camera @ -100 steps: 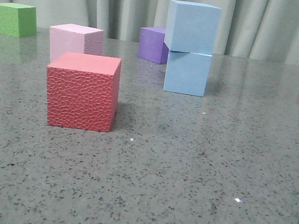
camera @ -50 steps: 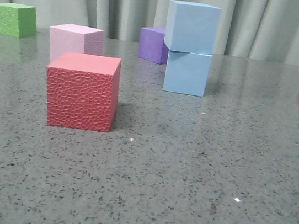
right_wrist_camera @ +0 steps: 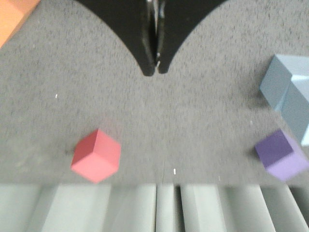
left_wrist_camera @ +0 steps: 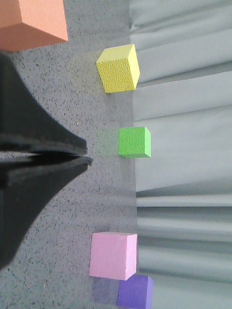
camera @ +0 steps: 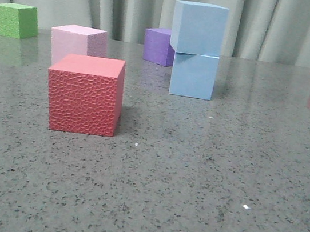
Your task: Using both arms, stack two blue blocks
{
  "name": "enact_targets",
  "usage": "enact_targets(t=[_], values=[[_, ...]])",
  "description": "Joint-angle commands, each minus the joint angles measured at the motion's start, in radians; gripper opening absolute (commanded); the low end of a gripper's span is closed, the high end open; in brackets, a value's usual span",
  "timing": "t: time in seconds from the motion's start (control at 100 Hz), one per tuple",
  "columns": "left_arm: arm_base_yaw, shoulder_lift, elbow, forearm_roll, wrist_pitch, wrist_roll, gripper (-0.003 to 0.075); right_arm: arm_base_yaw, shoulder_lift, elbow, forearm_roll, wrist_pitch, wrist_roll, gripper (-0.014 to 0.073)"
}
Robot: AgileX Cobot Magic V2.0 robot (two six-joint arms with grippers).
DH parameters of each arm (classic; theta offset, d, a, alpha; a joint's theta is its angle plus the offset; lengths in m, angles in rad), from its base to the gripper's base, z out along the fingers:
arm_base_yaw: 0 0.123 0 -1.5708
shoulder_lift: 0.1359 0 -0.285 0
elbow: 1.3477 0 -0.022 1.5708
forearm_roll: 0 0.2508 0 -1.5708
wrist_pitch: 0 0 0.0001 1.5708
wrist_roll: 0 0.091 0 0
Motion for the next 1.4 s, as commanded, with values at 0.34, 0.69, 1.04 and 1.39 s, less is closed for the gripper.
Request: enact_targets(t=[0.34, 0.69, 1.04, 1.39], values=[[0.002, -0.032, 0.042, -0.003, -0.082, -0.013, -0.0019, 0.056, -0.267, 0.329, -0.078, -0.503, -0.009, -0.0122], [0.002, -0.032, 0.042, -0.003, -0.082, -0.013, -0.0019, 0.077, -0.527, 0.57, -0.085, -0.575, -0.009, -0.0122], [0.002, -0.032, 0.042, -0.003, -0.082, -0.013, -0.0019, 0.071, -0.731, 0.704, -0.077, -0.575, -0.009, -0.0122], [0.002, -0.032, 0.042, -0.003, -0.082, -0.013, -0.0019, 0.017, -0.804, 0.787, -0.054, -0.574, -0.009, -0.0122]])
